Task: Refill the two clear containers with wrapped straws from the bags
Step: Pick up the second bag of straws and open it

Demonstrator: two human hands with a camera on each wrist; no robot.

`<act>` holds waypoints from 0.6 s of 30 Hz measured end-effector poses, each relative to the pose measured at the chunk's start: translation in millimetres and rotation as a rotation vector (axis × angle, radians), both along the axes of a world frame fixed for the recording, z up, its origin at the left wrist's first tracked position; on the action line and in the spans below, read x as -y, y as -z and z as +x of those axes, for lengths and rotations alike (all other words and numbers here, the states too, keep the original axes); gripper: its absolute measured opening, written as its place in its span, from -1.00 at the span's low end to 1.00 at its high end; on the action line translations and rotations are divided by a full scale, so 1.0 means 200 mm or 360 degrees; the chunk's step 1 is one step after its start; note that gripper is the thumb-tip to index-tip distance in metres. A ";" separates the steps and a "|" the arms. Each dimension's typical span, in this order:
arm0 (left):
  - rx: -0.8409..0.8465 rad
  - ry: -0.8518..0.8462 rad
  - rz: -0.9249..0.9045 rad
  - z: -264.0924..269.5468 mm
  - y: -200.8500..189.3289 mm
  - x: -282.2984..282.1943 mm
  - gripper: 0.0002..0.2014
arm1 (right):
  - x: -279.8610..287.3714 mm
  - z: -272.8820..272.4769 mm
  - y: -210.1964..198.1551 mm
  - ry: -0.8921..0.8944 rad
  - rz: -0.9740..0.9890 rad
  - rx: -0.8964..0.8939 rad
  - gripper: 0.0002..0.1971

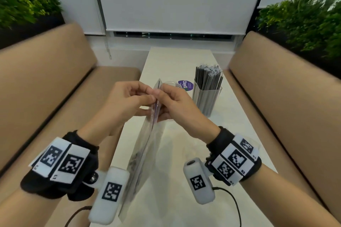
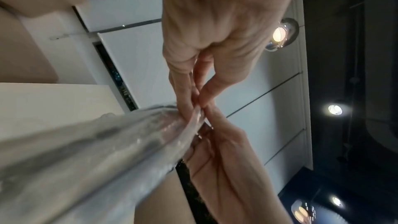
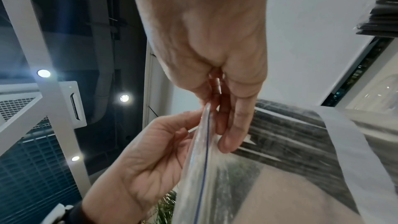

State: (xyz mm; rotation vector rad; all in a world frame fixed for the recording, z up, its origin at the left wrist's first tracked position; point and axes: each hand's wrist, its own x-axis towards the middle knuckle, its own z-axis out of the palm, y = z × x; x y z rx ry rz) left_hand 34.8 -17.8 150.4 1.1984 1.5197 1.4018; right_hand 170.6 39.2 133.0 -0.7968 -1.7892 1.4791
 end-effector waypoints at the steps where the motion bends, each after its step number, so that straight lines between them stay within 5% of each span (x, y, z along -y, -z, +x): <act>1: -0.0162 -0.0155 0.0096 0.00 0.02 -0.01 -0.79 | 0.00 0.00 0.01 0.0021 0.0000 -0.0005 -0.78; 4: -0.0972 -0.0607 0.0434 -0.01 0.05 -0.01 -0.84 | 0.04 -0.01 0.04 0.0057 0.0072 0.0058 -0.68; 8: -0.1638 -0.0319 0.0487 0.00 0.07 0.03 -0.83 | 0.04 -0.01 0.05 0.0300 0.0526 0.0285 -0.70; 12: -0.1562 -0.0232 0.0242 0.00 0.13 0.03 -0.67 | -0.04 0.02 0.04 0.0537 0.0588 0.0282 -0.76; 15: -0.1367 -0.0036 0.0119 0.03 0.12 0.01 -0.45 | -0.02 -0.03 0.06 0.0404 0.0562 0.0457 -0.72; 18: -0.1647 -0.0101 0.0314 -0.03 0.07 0.05 -0.38 | -0.05 0.01 0.09 0.0355 0.0582 0.0635 -0.71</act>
